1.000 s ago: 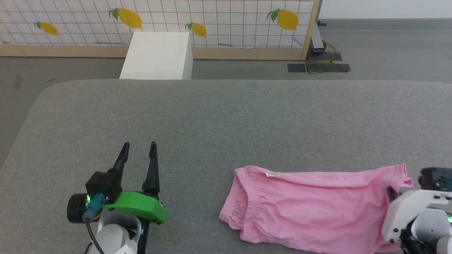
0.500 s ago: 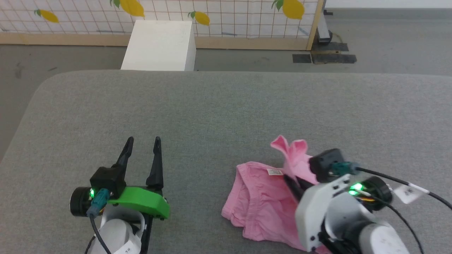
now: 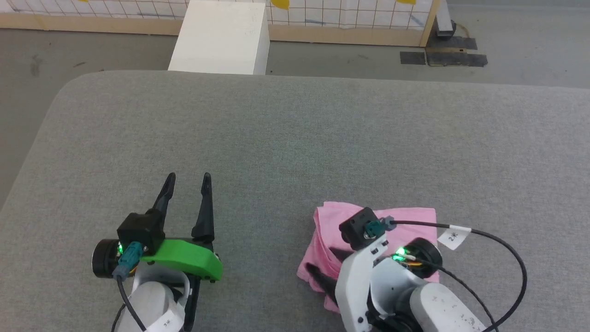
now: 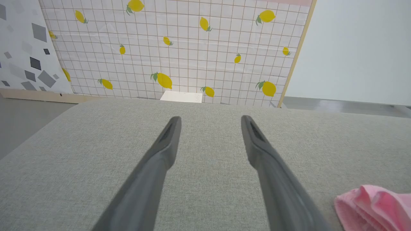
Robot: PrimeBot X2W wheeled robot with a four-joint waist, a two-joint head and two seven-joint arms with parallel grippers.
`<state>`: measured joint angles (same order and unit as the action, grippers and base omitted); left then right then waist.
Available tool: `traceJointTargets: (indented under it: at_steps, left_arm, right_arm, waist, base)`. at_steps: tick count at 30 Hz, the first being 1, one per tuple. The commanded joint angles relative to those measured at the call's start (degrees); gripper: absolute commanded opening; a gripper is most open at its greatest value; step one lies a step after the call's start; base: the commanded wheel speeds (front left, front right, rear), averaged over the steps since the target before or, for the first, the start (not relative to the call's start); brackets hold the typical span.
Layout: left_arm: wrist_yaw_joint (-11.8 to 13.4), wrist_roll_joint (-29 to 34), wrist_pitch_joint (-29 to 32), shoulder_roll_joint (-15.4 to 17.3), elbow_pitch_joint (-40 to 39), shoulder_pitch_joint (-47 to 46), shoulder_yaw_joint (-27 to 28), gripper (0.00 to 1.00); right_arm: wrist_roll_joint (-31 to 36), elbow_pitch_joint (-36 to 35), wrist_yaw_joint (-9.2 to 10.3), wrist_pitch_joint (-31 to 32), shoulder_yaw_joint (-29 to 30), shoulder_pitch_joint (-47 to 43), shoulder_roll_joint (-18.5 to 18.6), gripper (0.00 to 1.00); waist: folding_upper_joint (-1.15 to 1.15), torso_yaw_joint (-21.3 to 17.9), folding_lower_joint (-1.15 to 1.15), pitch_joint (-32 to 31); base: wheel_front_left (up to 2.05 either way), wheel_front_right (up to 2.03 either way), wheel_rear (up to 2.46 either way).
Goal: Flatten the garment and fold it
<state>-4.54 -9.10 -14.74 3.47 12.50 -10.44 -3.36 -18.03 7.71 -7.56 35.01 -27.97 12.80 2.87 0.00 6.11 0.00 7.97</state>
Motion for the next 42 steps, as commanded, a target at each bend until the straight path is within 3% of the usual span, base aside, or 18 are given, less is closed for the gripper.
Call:
traceJointTargets:
  at_steps: [1,8,13,18,22,28,39,40,41,42]
  left_arm:
    - [-0.3,0.3,-0.3,-0.3,0.1,-0.7,0.2,1.0]
    - [-0.4,0.5,-0.3,-0.4,0.1,0.2,0.4,1.0]
    - [-0.6,0.7,-0.3,-0.5,0.1,1.3,0.8,1.0]
    - [-0.6,0.9,-0.3,-0.5,-0.3,2.3,1.2,1.0]
    - [-0.8,0.9,-0.3,-0.5,-0.6,2.6,1.3,1.0]
    - [-0.9,0.9,-0.3,-0.5,-0.7,3.0,1.6,1.0]
    - [-1.0,0.8,-0.3,-0.6,-0.6,2.9,1.0,1.0]
    - [-1.0,0.8,-0.3,-0.6,-0.6,2.9,1.0,1.0]
    - [-1.0,0.8,-0.3,-0.6,-0.6,2.8,1.0,1.0]
    - [-1.0,0.8,-0.3,-0.6,-0.6,2.8,1.0,1.0]
  right_arm:
    - [-1.4,-0.6,0.08,-1.8,-0.2,1.2,0.0,1.0]
    - [-4.6,-8.5,0.08,-19.3,4.6,0.9,0.0,1.0]
    - [-2.7,-11.7,0.08,-31.4,16.2,-5.0,0.0,1.0]
    - [-1.3,-9.2,0.08,-35.5,25.8,-11.9,0.0,1.0]
    - [-1.6,-4.5,0.08,-35.4,28.0,-15.1,0.0,1.0]
    - [-2.6,1.5,0.08,-31.2,26.2,-15.7,0.0,1.0]
    - [-8.7,11.2,0.08,-19.6,22.7,-11.5,0.0,1.0]
    - [-8.8,11.7,0.08,-19.0,22.7,-11.2,0.0,0.94]
    - [-8.7,12.2,0.08,-18.4,22.7,-10.8,0.0,0.44]
    - [-8.5,12.6,0.08,-17.9,22.7,-10.4,0.0,0.1]
  waist:
    - [0.0,-0.4,0.0,-0.2]
    - [0.0,-2.2,0.0,-1.9]
    - [0.0,-3.5,0.0,-3.5]
    - [0.0,-4.4,0.0,-4.1]
    - [0.0,-4.7,0.0,-4.2]
    - [0.0,-4.5,0.0,-4.2]
    - [0.0,-2.3,0.0,-3.7]
    - [0.0,-2.1,0.0,-3.6]
    - [0.0,-2.0,0.0,-3.6]
    - [0.0,-1.9,0.0,-3.6]
  base:
    - [0.0,0.0,0.0]
    - [0.0,0.0,0.0]
    - [0.0,0.0,0.0]
    - [0.0,0.0,0.0]
    - [0.0,0.0,0.0]
    - [0.0,0.0,0.0]
    - [0.0,0.0,0.0]
    - [0.0,0.0,0.0]
    - [0.0,0.0,0.0]
    - [0.0,0.0,0.0]
